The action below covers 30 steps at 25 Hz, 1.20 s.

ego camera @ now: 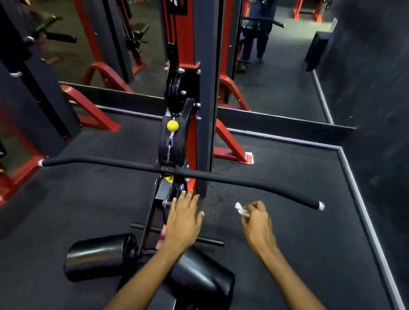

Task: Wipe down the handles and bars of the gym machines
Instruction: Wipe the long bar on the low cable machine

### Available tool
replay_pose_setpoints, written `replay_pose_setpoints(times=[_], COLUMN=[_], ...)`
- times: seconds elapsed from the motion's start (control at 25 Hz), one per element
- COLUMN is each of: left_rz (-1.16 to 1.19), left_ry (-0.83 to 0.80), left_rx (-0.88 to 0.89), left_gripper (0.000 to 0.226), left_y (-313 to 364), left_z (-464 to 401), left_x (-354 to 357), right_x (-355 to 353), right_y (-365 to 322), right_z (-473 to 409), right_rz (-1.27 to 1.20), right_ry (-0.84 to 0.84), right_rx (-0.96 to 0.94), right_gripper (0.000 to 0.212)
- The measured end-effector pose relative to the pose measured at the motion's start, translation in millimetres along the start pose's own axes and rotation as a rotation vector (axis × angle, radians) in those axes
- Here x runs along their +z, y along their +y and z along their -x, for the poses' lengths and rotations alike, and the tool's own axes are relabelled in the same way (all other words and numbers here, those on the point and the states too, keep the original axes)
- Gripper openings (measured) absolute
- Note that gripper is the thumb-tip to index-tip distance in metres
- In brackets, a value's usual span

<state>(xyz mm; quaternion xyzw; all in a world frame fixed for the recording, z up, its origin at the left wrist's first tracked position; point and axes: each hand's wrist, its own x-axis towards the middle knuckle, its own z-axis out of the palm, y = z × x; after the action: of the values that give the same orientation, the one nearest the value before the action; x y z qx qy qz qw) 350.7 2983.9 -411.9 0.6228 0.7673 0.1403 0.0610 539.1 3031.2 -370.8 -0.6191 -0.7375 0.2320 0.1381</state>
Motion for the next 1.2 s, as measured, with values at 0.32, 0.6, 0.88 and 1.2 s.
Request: replay_pose_setpoints(times=[0.32, 0.6, 0.88, 1.2], left_rz=[-0.255, -0.330, -0.235, -0.039], left_ry=[0.123, 0.377, 0.507, 0.601], left_rx=[0.138, 0.305, 0.373, 0.387], left_gripper=[0.055, 0.046, 0.048, 0.051], left_y=[-116, -159, -168, -171], left_z=[-180, -207, -213, -216], left_x=[81, 134, 145, 144], right_x=[95, 165, 228, 219], right_y=[-7, 35, -40, 2], right_z=[-152, -204, -200, -204], right_rz=[-0.049, -0.105, -0.040, -0.156], right_ry=[0.138, 0.618, 0.562, 0.792], right_rx=[-0.174, -0.002, -0.492, 0.019], right_gripper=[0.028, 0.024, 0.027, 0.016])
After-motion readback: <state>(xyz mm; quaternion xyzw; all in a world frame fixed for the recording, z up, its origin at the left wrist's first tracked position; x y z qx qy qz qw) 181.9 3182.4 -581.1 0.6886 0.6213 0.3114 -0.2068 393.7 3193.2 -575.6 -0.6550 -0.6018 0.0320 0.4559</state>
